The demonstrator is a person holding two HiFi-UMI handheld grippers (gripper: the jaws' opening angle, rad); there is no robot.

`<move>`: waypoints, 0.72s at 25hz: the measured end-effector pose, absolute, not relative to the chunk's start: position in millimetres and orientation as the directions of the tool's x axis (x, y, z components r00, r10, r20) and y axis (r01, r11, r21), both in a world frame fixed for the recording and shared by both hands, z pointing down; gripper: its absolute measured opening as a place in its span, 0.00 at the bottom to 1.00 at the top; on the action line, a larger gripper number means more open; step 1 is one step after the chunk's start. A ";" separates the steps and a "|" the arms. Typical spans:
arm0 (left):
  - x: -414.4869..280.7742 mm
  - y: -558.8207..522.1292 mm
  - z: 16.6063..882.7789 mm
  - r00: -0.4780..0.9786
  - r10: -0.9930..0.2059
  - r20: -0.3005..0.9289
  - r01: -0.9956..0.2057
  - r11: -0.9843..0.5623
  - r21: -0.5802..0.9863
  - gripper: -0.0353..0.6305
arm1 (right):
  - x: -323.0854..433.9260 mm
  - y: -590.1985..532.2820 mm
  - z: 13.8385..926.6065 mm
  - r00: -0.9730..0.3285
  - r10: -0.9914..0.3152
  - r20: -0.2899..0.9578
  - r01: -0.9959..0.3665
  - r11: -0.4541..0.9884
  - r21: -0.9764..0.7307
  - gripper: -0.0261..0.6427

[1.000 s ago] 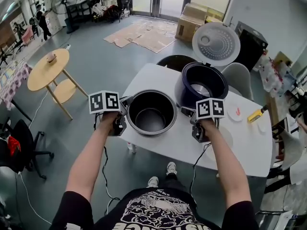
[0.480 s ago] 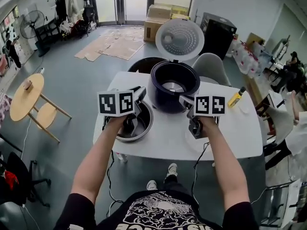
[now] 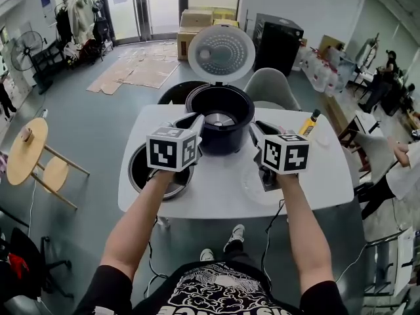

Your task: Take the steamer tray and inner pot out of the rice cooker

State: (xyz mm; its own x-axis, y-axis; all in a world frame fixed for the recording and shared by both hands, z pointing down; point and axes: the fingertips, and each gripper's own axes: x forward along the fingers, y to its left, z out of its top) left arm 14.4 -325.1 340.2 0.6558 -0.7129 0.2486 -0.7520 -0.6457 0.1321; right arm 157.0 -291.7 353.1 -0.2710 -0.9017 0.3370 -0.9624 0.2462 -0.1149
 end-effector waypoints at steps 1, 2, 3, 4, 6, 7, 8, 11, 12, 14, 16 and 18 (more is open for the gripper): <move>15.5 -325.2 338.2 0.654 -0.717 0.240 -0.753 -0.647 0.117 0.12 | 158.9 -290.7 350.1 -0.247 -0.914 0.321 -0.969 0.233 -0.082 0.13; 16.2 -325.4 335.7 0.651 -0.723 0.230 -0.755 -0.648 0.098 0.12 | 160.2 -290.0 347.6 -0.226 -0.926 0.302 -0.974 0.221 -0.051 0.12; 16.5 -325.5 333.0 0.647 -0.731 0.217 -0.758 -0.648 0.074 0.11 | 160.8 -289.8 345.5 -0.209 -0.936 0.282 -0.977 0.211 -0.025 0.11; 16.5 -325.6 330.5 0.641 -0.740 0.205 -0.761 -0.646 0.049 0.11 | 160.8 -289.7 343.8 -0.196 -0.945 0.261 -0.979 0.202 -0.006 0.11; 15.8 -325.8 327.7 0.632 -0.753 0.186 -0.767 -0.641 0.009 0.10 | 161.2 -289.3 341.0 -0.178 -0.959 0.219 -0.982 0.186 0.017 0.09; 15.1 -325.9 326.9 0.630 -0.756 0.178 -0.768 -0.640 -0.002 0.10 | 161.7 -288.9 339.5 -0.170 -0.965 0.198 -0.984 0.177 0.023 0.07; 14.0 -326.0 326.5 0.630 -0.758 0.170 -0.768 -0.640 -0.008 0.09 | 162.0 -288.4 337.8 -0.163 -0.971 0.176 -0.985 0.170 0.028 0.06; 8.1 -327.5 325.9 0.623 -0.766 0.158 -0.774 -0.633 -0.014 0.09 | 160.4 -287.1 331.3 -0.150 -0.982 0.111 -0.986 0.157 0.056 0.06; 6.0 -328.0 326.0 0.618 -0.770 0.157 -0.778 -0.628 -0.018 0.09 | 159.2 -286.4 329.3 -0.149 -0.984 0.095 -0.985 0.156 0.070 0.06; 3.4 -329.0 325.3 0.610 -0.777 0.155 -0.784 -0.621 -0.030 0.09 | 156.8 -285.8 326.1 -0.153 -0.985 0.079 -0.983 0.160 0.094 0.06; 3.3 -328.4 324.9 0.607 -0.779 0.156 -0.784 -0.619 -0.040 0.09 | 156.6 -285.1 324.5 -0.157 -0.985 0.075 -0.981 0.164 0.105 0.06; 3.0 -326.5 326.1 0.606 -0.779 0.161 -0.784 -0.619 -0.045 0.09 | 158.1 -283.5 324.8 -0.158 -0.984 0.077 -0.981 0.165 0.104 0.06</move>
State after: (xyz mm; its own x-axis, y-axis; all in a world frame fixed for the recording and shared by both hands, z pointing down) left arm 3.0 -326.5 326.1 0.6057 -0.7792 0.1614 -0.7841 -0.6189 -0.0454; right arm 158.1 -283.5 324.8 -0.1578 -0.9844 0.0772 -0.9807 0.1654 0.1043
